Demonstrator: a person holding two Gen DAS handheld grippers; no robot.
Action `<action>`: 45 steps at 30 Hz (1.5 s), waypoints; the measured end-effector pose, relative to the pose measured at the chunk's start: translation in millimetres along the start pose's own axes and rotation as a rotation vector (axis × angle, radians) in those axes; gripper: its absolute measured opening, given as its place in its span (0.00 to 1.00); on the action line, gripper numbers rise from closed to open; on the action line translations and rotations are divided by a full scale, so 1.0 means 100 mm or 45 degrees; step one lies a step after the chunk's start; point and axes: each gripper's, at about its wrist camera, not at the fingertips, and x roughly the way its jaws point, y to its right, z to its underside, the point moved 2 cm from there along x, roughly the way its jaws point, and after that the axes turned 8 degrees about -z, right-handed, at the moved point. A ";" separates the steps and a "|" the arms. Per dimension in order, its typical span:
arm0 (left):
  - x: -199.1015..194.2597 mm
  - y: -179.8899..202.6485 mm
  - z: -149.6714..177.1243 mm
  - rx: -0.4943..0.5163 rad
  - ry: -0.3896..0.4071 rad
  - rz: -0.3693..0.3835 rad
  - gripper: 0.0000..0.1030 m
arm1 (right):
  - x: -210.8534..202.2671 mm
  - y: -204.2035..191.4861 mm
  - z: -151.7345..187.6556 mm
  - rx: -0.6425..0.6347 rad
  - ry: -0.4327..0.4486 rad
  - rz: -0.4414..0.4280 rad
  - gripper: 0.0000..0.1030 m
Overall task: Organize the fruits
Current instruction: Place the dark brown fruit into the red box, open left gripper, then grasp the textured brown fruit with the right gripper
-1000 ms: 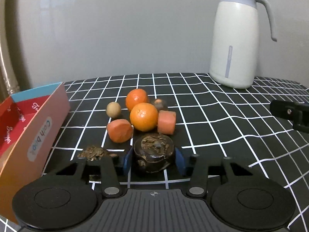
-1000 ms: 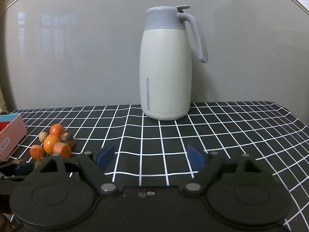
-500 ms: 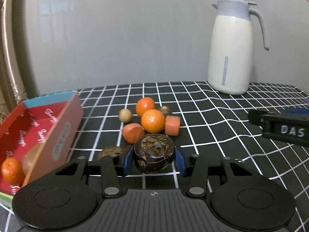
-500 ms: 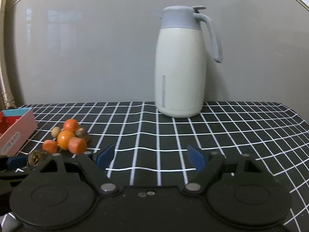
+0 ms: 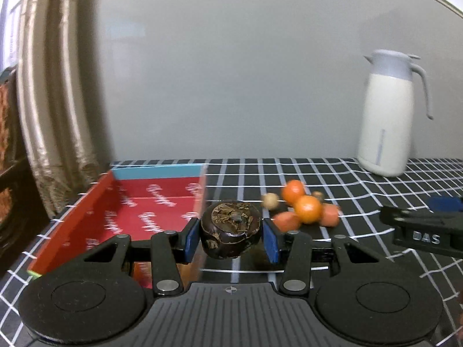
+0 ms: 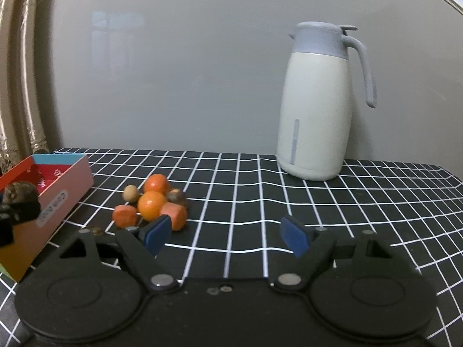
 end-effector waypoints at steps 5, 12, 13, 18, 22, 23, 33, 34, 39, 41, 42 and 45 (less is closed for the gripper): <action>0.06 -0.40 0.02 -0.038 -0.007 -0.092 0.45 | 0.04 -0.13 0.01 -0.017 -0.010 -0.011 0.79; 0.26 -0.99 0.13 -0.107 -0.063 -0.248 0.45 | 0.10 -0.37 0.06 -0.079 -0.018 -0.057 0.80; 0.30 -1.06 0.15 -0.116 -0.080 -0.269 0.45 | 0.11 -0.41 0.06 -0.095 -0.018 -0.059 0.80; 0.44 -1.21 0.24 -0.140 -0.140 -0.305 0.45 | 0.12 -0.51 0.06 -0.121 -0.017 -0.081 0.80; 0.48 -1.21 0.27 -0.129 -0.146 -0.322 0.45 | 0.12 -0.56 0.05 -0.121 -0.013 -0.094 0.80; 0.47 -1.21 0.27 -0.129 -0.143 -0.319 0.45 | 0.11 -0.57 0.05 -0.121 -0.011 -0.099 0.80; 0.33 -1.16 0.26 -0.124 -0.096 -0.298 0.77 | 0.09 -0.72 0.07 -0.143 -0.009 -0.175 0.80; 0.32 -1.15 0.25 -0.126 -0.088 -0.299 0.80 | 0.10 -0.74 0.07 -0.143 -0.013 -0.183 0.80; 0.28 -1.15 0.25 -0.105 -0.057 -0.320 0.88 | 0.18 -0.84 0.09 -0.118 -0.051 -0.236 0.80; 0.27 -1.16 0.25 -0.104 -0.050 -0.319 0.89 | 0.23 -0.88 0.10 -0.102 -0.065 -0.251 0.79; 0.26 -1.17 0.25 -0.104 -0.049 -0.318 0.90 | 0.25 -0.90 0.10 -0.095 -0.070 -0.255 0.79; 0.25 -1.20 0.26 -0.107 -0.043 -0.317 0.92 | 0.33 -0.97 0.12 -0.084 -0.083 -0.264 0.77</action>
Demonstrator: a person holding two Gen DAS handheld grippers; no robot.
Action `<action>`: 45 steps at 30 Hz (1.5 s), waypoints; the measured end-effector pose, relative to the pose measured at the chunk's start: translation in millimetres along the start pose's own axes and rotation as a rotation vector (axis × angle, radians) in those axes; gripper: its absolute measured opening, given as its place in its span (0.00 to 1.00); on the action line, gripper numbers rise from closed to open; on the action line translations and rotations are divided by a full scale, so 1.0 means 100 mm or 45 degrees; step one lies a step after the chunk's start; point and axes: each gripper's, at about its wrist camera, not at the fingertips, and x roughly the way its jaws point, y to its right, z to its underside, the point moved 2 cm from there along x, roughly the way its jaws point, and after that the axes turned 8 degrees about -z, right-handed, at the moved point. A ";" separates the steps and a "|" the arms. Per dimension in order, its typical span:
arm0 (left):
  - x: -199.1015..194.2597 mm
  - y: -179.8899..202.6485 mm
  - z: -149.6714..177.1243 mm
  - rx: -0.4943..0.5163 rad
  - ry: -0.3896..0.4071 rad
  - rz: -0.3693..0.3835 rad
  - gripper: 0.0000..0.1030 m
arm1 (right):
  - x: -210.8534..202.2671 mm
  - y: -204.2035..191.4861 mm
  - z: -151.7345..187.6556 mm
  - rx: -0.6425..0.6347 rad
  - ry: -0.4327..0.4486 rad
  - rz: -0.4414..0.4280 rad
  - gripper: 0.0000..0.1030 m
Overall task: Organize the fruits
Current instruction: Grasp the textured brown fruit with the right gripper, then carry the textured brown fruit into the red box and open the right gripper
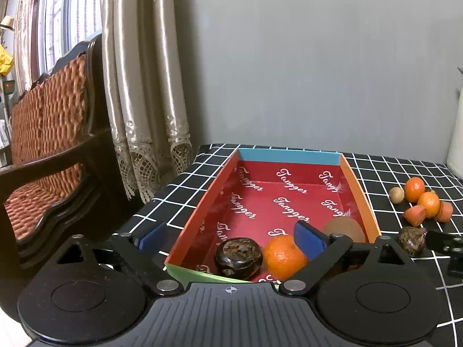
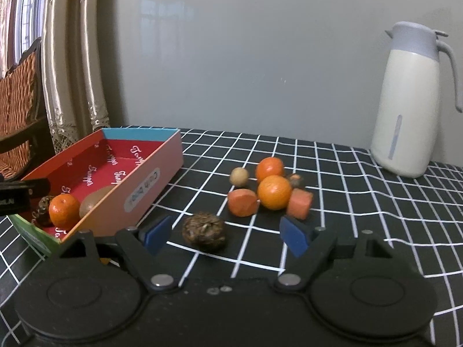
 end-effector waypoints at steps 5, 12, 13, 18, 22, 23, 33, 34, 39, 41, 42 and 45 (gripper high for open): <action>0.00 -0.10 0.00 -0.017 0.007 -0.021 0.96 | 0.18 -0.09 0.02 -0.004 -0.051 0.013 0.73; 0.07 -0.29 0.00 -0.054 -0.004 -0.045 1.00 | 0.36 -0.17 0.03 -0.001 -0.102 0.055 0.61; 0.07 -0.31 0.01 -0.056 -0.007 -0.044 1.00 | 0.38 -0.17 0.03 0.003 -0.112 0.061 0.59; 0.11 -0.42 0.02 -0.066 -0.016 -0.059 1.00 | 0.47 -0.18 0.04 0.004 -0.149 0.074 0.47; 0.13 -0.50 0.02 -0.072 -0.021 -0.068 1.00 | 0.49 -0.22 0.03 0.002 -0.143 0.072 0.38; 0.14 -0.51 0.02 -0.073 -0.022 -0.070 1.00 | 0.48 -0.22 0.03 0.002 -0.144 0.073 0.38; 0.13 -0.56 0.03 -0.076 -0.025 -0.074 1.00 | 0.34 -0.30 -0.07 -0.032 -0.097 0.083 0.38; 0.12 -0.57 0.03 -0.077 -0.024 -0.074 1.00 | 0.31 -0.32 -0.09 -0.039 -0.088 0.083 0.38; 0.08 -0.63 0.03 -0.082 -0.020 -0.082 1.00 | 0.17 -0.40 -0.18 -0.065 -0.024 0.070 0.38; 0.07 -0.67 0.03 -0.086 -0.018 -0.092 1.00 | 0.10 -0.46 -0.23 -0.082 0.013 0.052 0.38; 0.06 -0.69 0.03 -0.089 -0.018 -0.096 1.00 | 0.07 -0.50 -0.26 -0.092 0.037 0.039 0.38; 0.05 -0.77 0.03 -0.104 -0.016 -0.105 1.00 | -0.03 -0.67 -0.32 -0.141 0.112 -0.006 0.38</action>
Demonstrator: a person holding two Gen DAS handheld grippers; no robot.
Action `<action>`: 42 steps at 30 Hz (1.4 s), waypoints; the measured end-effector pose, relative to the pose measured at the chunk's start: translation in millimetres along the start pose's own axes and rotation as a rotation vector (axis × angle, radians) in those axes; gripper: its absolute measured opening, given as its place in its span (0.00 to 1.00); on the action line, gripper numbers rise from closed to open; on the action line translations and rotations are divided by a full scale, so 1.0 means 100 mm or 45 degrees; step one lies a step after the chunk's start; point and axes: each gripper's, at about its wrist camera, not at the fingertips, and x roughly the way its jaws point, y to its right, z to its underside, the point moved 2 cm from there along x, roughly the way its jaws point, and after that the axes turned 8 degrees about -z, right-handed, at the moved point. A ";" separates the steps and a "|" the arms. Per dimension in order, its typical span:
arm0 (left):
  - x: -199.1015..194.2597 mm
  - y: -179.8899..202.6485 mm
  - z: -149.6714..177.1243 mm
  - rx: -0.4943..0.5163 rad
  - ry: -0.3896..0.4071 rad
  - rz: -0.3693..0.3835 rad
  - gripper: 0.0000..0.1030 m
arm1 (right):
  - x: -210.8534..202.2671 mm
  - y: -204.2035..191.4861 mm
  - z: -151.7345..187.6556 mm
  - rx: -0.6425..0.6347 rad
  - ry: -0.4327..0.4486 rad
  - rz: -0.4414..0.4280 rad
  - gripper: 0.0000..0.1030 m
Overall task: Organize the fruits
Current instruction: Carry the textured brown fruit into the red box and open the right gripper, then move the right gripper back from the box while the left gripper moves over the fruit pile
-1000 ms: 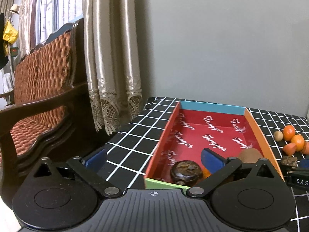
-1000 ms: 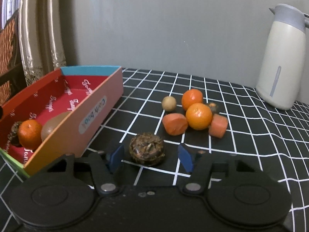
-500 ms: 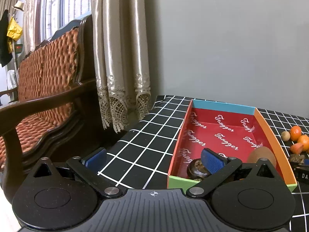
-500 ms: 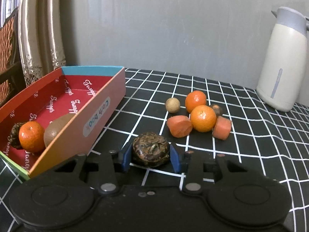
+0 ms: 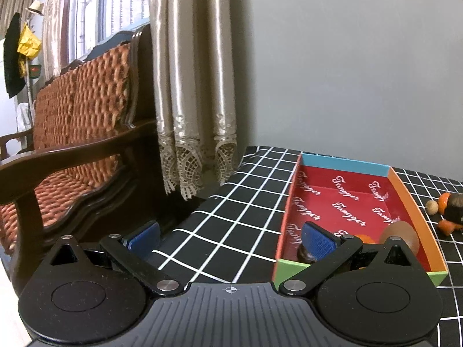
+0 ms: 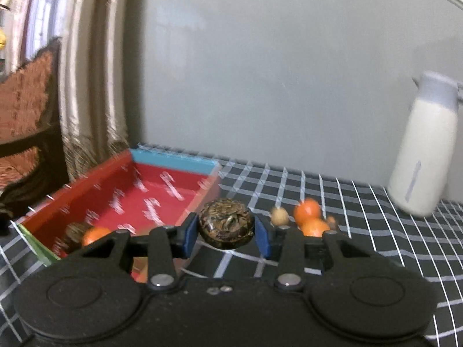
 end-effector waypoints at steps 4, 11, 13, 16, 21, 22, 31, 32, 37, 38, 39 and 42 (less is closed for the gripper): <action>0.01 -0.10 0.04 -0.001 -0.006 -0.017 1.00 | 0.03 -0.27 -0.06 -0.072 0.032 -0.064 0.38; 0.08 -0.30 0.08 -0.002 -0.016 -0.054 1.00 | 0.32 -0.67 -0.05 -0.122 -0.013 -0.140 0.38; 0.11 -0.36 0.09 -0.007 -0.025 -0.064 1.00 | 0.43 -0.71 -0.07 -0.113 -0.025 -0.147 0.38; 0.16 -0.41 0.10 -0.015 -0.038 -0.070 1.00 | 0.56 -0.73 -0.06 -0.087 -0.053 -0.155 0.39; 0.18 -0.42 0.10 -0.013 -0.035 -0.062 1.00 | 0.56 -0.70 -0.03 -0.073 -0.041 -0.124 0.42; 0.17 -0.40 0.10 -0.010 -0.032 -0.057 1.00 | 0.54 -0.68 -0.04 -0.074 -0.032 -0.123 0.42; -0.01 -0.09 0.04 0.003 0.001 0.020 1.00 | 0.11 -0.06 -0.06 0.008 0.013 -0.006 0.44; -0.03 -0.03 0.03 0.007 0.004 0.031 1.00 | 0.06 0.03 -0.05 0.018 0.014 0.013 0.44; -0.14 0.26 0.01 0.039 0.015 0.083 1.00 | -0.18 0.38 -0.02 0.065 0.020 0.086 0.46; -0.17 0.32 0.00 0.042 0.020 0.095 1.00 | -0.21 0.44 -0.02 0.075 0.023 0.098 0.47; -0.20 0.38 0.00 0.045 0.025 0.107 1.00 | -0.25 0.51 -0.01 0.086 0.027 0.110 0.47; -0.28 0.58 0.01 0.073 0.033 0.141 1.00 | -0.36 0.69 0.02 0.107 0.026 0.147 0.48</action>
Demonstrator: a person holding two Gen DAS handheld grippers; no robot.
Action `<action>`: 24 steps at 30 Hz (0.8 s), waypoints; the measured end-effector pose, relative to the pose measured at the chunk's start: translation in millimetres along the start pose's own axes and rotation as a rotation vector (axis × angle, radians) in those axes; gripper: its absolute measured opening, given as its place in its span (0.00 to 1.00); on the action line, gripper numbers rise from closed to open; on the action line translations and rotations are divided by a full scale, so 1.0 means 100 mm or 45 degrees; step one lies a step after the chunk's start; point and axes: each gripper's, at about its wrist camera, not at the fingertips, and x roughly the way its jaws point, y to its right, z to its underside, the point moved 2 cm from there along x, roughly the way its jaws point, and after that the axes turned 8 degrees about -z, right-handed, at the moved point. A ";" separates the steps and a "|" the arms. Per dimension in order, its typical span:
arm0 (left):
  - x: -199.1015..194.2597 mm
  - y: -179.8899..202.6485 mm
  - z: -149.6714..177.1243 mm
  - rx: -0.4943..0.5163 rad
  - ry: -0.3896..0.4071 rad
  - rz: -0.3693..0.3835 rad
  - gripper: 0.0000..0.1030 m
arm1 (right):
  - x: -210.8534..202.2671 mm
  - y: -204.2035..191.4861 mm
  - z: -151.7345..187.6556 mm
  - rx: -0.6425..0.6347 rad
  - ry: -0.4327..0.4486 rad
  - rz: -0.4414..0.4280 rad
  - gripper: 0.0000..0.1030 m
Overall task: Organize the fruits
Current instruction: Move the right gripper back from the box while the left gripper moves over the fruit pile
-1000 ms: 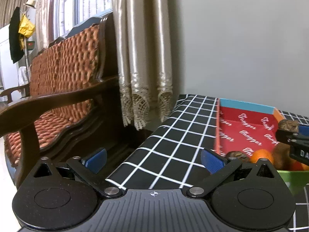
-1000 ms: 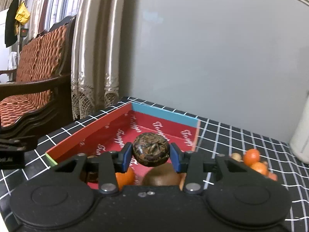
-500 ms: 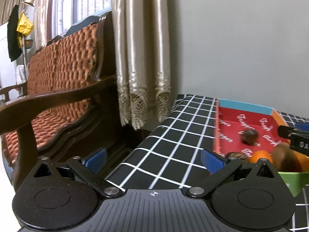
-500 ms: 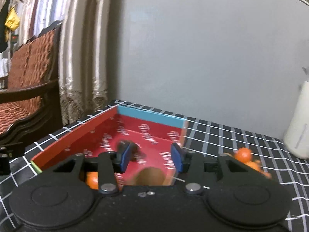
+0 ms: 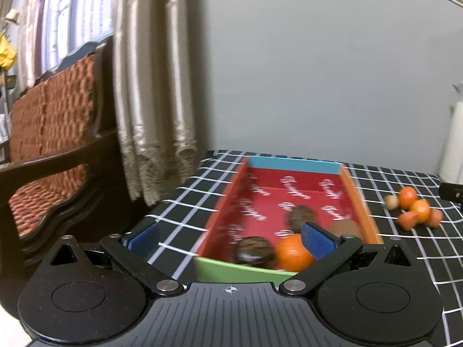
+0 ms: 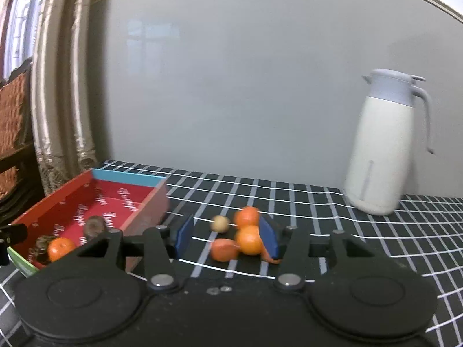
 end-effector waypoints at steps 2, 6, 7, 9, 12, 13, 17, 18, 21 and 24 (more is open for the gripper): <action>-0.04 0.14 -0.01 0.026 0.009 0.023 1.00 | -0.05 0.11 0.02 0.011 -0.005 0.019 0.48; -0.11 0.38 -0.04 0.044 0.023 0.070 1.00 | -0.13 0.30 0.06 0.026 -0.001 0.057 0.48; -0.12 0.44 -0.05 0.047 0.027 0.083 1.00 | -0.15 0.34 0.08 0.033 -0.003 0.065 0.48; -0.16 0.57 -0.06 0.056 0.033 0.112 1.00 | -0.16 0.44 0.12 0.043 -0.010 0.083 0.48; -0.21 0.76 -0.08 0.082 0.047 0.151 1.00 | -0.17 0.57 0.18 0.058 -0.023 0.103 0.48; -0.22 0.83 -0.08 0.093 0.048 0.164 1.00 | -0.17 0.60 0.20 0.057 -0.023 0.110 0.48; -0.22 1.05 -0.10 0.118 0.045 0.212 1.00 | -0.14 0.74 0.29 0.072 -0.037 0.133 0.48; -0.22 1.11 -0.10 0.119 0.047 0.226 1.00 | -0.13 0.78 0.31 0.076 -0.037 0.138 0.48; -0.22 1.28 -0.11 0.128 0.039 0.267 1.00 | -0.10 0.87 0.35 0.087 -0.050 0.150 0.48; -0.19 1.44 -0.09 0.129 0.022 0.301 0.99 | -0.08 0.95 0.37 0.102 -0.045 0.158 0.49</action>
